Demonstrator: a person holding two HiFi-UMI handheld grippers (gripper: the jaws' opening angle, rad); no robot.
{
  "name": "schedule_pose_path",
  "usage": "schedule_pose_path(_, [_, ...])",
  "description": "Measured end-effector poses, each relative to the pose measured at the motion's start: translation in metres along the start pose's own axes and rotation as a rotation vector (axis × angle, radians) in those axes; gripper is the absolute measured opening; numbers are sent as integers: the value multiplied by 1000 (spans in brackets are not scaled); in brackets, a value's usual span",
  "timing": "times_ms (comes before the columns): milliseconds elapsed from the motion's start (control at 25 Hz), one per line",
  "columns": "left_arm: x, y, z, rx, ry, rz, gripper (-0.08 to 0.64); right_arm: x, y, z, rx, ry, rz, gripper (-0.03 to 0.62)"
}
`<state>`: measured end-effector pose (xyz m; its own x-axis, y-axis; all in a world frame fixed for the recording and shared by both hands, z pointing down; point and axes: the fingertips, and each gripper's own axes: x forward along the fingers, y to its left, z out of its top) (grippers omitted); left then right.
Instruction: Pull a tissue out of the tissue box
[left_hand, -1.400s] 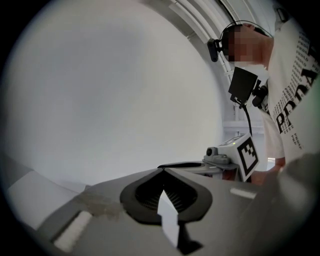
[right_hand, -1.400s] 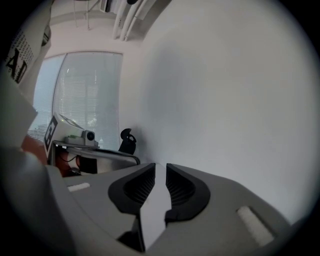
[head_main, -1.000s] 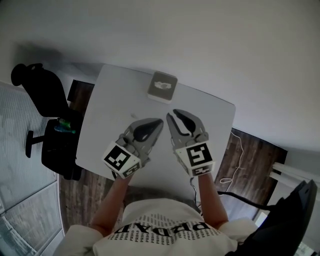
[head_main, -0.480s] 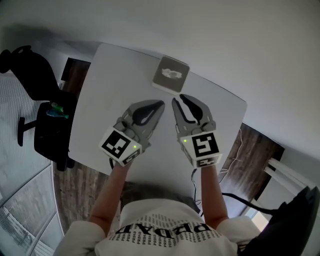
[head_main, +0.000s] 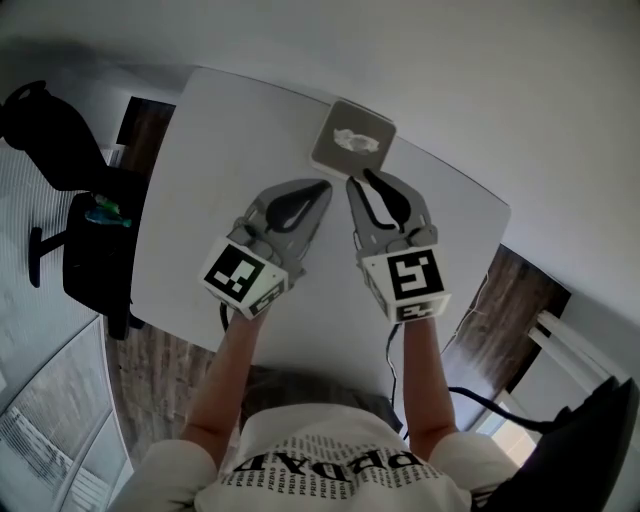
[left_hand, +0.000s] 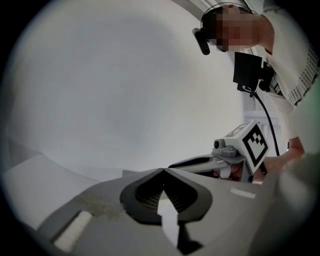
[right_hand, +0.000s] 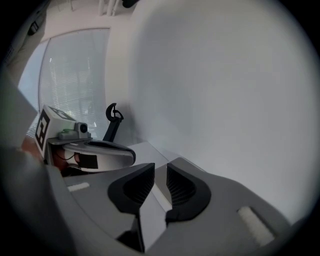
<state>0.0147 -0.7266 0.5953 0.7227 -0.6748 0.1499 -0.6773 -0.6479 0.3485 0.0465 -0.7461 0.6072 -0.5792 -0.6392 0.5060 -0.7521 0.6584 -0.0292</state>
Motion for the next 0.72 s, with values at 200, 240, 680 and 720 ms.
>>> schedule_pose_path(200, [10,14,-6,-1,-3,17,-9,16,-4,-6,-13,11,4,92])
schedule_pose_path(240, [12,16,-7,-3,-2,20,-9,19,-4,-6,-17,11,5,92])
schedule_pose_path(680, [25,29,-25,-26,-1,30,-9,42,-11,-18,-87,61,-15,104])
schedule_pose_path(720, [25,30,-25,-27,-1,30,-9,44,-11,-19,-90,66,-17,104])
